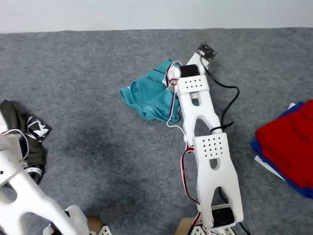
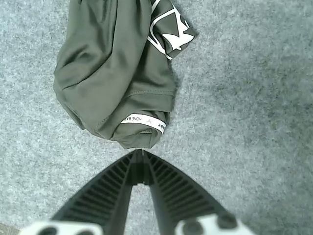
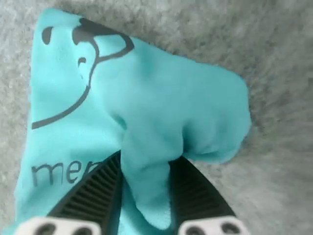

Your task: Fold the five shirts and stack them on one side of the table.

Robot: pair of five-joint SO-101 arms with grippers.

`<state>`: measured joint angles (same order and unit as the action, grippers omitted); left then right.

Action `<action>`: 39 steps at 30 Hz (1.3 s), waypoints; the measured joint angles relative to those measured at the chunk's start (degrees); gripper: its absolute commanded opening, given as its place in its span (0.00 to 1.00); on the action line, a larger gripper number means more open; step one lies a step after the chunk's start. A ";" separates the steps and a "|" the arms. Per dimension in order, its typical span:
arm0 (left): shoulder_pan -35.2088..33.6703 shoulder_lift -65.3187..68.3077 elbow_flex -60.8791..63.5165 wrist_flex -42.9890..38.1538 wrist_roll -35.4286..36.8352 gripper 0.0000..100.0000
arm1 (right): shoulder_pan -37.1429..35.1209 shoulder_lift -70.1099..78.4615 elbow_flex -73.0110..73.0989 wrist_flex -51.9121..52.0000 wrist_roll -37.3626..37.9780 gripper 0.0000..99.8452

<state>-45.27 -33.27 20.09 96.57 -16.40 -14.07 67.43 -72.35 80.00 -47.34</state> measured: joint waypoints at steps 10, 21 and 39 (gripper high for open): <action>0.00 0.00 0.00 0.00 0.00 0.00 | 0.00 -2.46 -20.13 17.76 5.98 0.01; 0.00 0.00 0.00 1.49 0.00 0.00 | 1.41 -18.37 -20.22 20.40 10.29 0.01; -0.53 0.00 0.00 2.20 -4.22 0.00 | 25.23 -30.33 -18.99 20.66 19.60 0.01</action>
<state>-45.80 -33.27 20.09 98.77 -20.62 11.16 37.10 -91.34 100.66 -27.74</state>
